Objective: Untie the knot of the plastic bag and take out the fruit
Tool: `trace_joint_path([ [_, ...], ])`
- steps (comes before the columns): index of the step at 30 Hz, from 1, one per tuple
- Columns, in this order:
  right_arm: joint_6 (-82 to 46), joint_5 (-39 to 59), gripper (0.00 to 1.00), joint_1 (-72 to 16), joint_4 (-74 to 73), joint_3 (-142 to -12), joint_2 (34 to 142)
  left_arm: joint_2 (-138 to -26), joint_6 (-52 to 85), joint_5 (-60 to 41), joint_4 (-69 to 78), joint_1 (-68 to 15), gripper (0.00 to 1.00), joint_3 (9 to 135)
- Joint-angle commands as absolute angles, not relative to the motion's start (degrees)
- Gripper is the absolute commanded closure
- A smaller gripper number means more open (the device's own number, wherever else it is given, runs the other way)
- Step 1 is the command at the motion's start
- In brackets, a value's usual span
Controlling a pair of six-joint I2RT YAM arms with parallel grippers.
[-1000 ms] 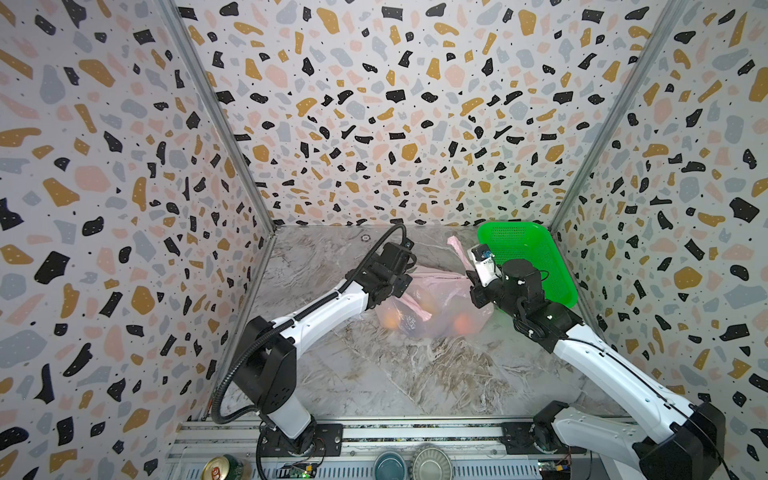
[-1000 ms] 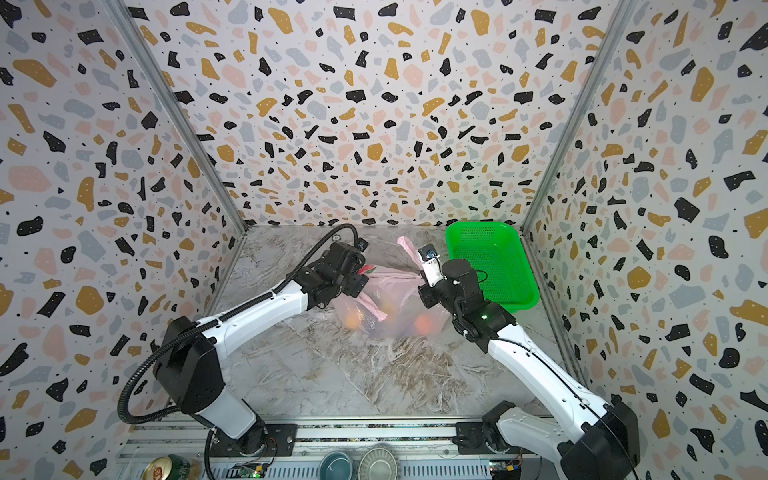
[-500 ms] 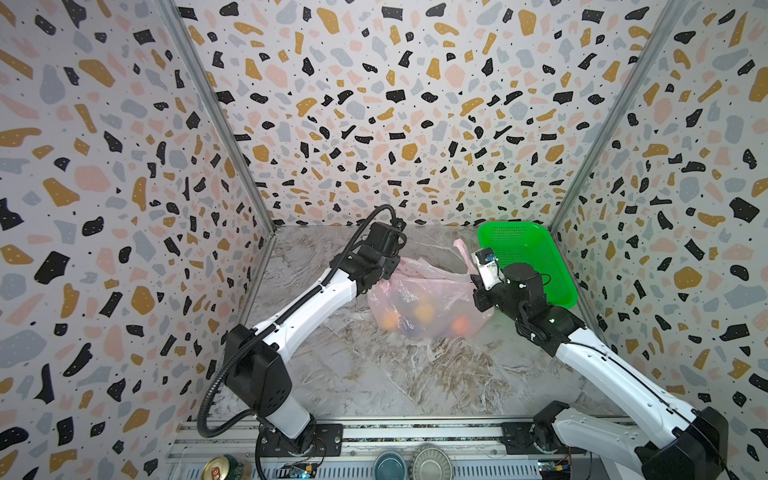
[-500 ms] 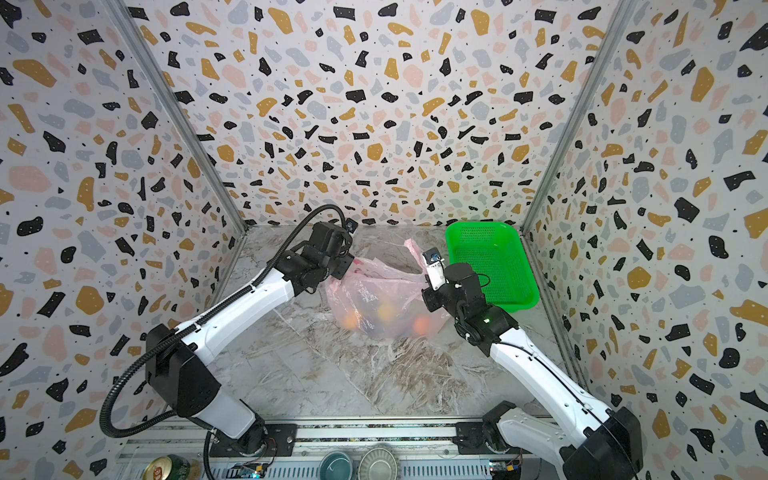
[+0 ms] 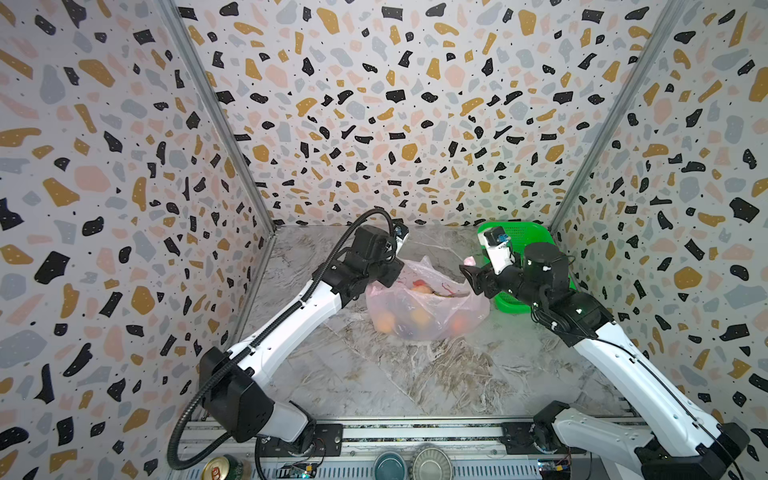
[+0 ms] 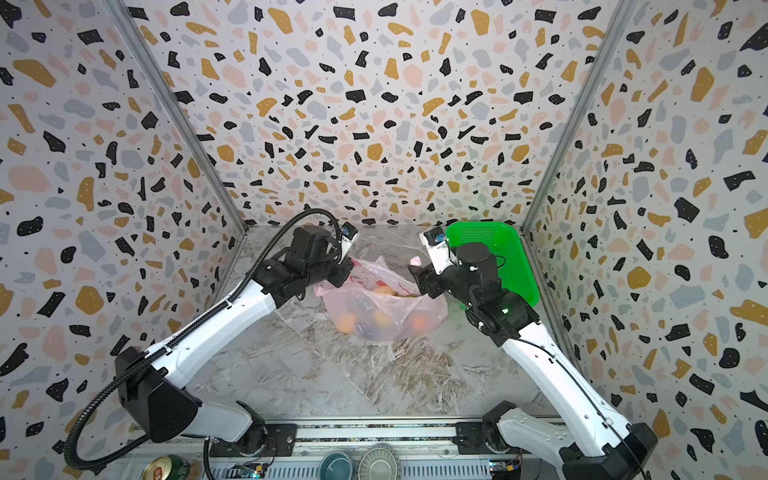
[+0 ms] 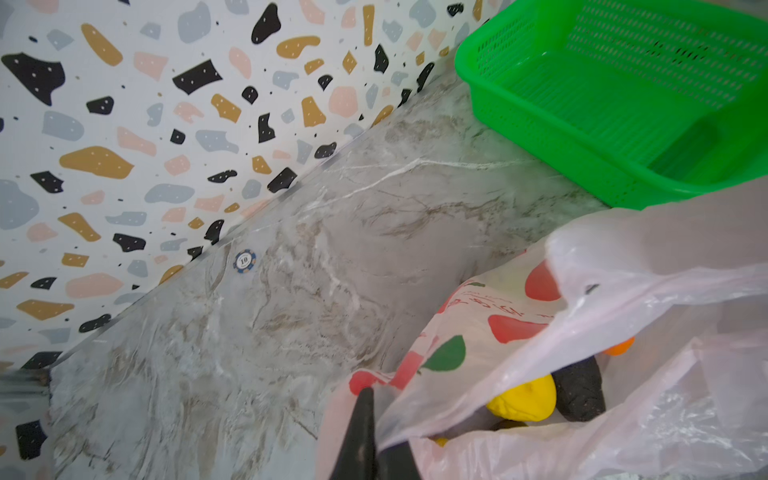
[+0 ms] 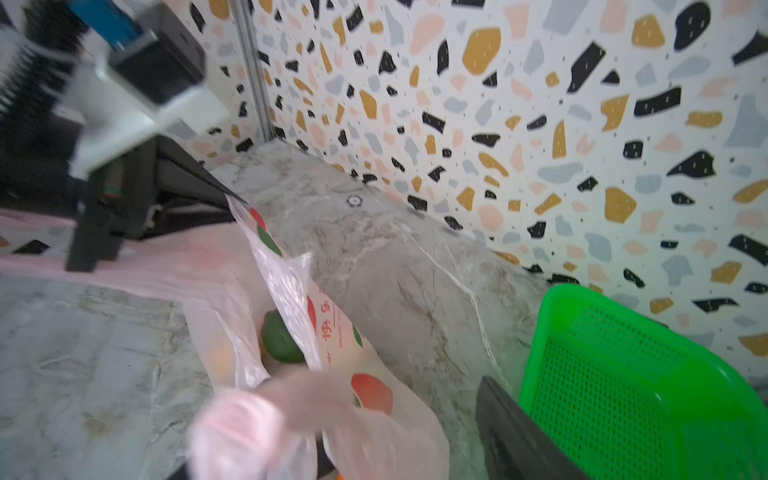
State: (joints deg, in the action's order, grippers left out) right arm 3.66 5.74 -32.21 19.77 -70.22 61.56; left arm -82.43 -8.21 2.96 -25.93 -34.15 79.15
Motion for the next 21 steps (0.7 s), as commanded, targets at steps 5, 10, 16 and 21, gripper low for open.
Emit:
trace_joint_path([
  [5,15.1,16.9,0.19,-32.9,20.9,-83.0,73.0,-79.6,-9.3,-5.1,-19.3,-34.1,1.0,77.8],
  [10,20.8,23.2,0.17,-33.2,27.0,-90.7,82.7,-78.6,-9.5,-5.7,-18.3,-34.1,1.0,76.2],
  [16,22.0,30.4,0.17,-35.1,28.2,-87.8,85.5,-79.0,-9.4,-6.5,-18.0,-34.1,1.0,76.7],
  [21,20.5,29.5,0.18,-35.6,24.8,-83.1,86.6,-78.8,-9.3,-6.9,-17.2,-34.1,1.0,76.8],
])
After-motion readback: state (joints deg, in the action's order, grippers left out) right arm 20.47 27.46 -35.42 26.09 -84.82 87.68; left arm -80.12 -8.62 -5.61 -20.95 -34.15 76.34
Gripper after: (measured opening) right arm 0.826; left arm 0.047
